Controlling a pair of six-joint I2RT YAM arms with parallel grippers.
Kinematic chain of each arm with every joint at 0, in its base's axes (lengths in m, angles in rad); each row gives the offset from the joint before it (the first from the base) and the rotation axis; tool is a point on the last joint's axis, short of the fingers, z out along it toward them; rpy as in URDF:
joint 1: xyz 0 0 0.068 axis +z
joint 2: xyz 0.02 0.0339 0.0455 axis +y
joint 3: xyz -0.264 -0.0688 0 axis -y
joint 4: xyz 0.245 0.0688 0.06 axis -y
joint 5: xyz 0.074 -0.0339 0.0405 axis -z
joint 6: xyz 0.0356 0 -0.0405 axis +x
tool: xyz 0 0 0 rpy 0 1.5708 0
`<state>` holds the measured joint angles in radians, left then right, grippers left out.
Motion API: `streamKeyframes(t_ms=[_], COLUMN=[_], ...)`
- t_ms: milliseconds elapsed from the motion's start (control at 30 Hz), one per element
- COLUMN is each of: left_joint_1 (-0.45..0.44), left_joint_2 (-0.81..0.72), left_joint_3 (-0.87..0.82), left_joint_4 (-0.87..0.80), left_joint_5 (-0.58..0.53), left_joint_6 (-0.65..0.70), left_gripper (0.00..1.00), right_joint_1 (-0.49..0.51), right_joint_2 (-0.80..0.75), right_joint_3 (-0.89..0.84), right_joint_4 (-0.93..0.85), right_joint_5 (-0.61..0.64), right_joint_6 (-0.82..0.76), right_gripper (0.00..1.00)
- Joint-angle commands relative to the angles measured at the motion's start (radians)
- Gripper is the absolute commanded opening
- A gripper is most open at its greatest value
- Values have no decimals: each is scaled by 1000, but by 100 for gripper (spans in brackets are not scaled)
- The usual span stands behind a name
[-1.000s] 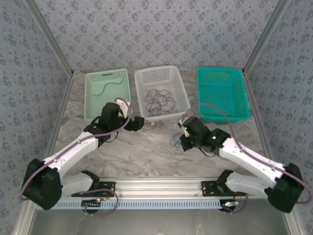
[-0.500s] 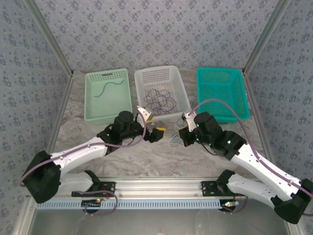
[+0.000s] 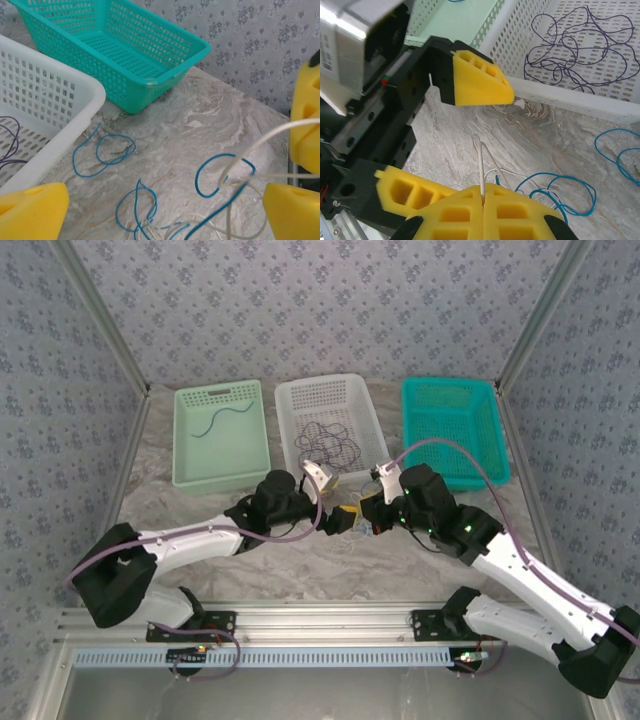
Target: Untangle the cables
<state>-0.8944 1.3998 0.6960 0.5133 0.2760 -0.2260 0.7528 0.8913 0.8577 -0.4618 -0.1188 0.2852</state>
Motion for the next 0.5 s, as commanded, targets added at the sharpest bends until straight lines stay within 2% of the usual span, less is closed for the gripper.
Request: streamKeyframes(t_ms=[0,367,467], left_joint_1=[-16,-29,-31], left_joint_2=[24,125,135], left_joint_3=[25,51,85], left_joint_4=[130,263,170], left_joint_5=[-37,-75,-123], left_joint_6=[-37,-132,-145], left_gripper=[99,99,98], right_joint_1=[-7,-20,-32], right_joint_2=[-25,-33,-55], right_joint_3=[14,4,10], right_joint_4=[38,72,74], right_joint_5=[-25,-71,-88], right_joint_6=[34,73,79], right_gripper=[0,0,0])
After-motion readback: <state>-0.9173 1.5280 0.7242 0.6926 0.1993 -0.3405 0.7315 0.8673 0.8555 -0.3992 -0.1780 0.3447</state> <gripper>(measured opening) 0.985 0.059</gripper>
